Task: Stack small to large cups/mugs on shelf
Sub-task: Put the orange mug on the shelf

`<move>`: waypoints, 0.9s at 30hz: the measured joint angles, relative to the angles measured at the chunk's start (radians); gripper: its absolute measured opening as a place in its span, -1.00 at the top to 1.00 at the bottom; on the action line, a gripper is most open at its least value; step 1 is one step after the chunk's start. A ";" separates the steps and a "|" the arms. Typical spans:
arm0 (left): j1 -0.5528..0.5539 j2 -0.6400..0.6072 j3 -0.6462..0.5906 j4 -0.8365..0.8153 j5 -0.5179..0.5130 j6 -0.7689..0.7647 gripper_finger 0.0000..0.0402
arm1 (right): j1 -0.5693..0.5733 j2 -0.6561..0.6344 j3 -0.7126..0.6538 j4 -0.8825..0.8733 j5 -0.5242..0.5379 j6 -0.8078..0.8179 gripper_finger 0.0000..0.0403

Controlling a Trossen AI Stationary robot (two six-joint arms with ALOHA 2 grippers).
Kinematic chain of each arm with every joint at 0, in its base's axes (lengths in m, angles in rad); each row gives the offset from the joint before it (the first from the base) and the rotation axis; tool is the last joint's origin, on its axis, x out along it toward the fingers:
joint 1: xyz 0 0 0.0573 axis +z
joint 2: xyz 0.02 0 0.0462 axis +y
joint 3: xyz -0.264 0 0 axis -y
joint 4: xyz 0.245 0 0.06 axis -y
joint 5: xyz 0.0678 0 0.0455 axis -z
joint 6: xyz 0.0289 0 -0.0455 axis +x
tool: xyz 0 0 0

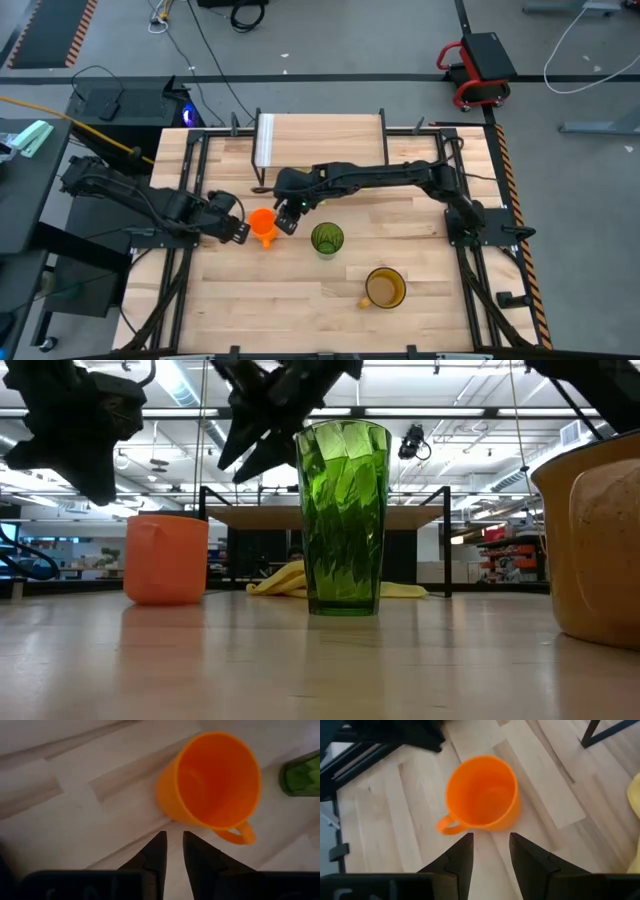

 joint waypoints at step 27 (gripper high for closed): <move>0.050 0.005 -0.060 0.213 0.022 0.053 0.68 | -0.013 0.090 0.080 -0.024 -0.004 0.037 0.37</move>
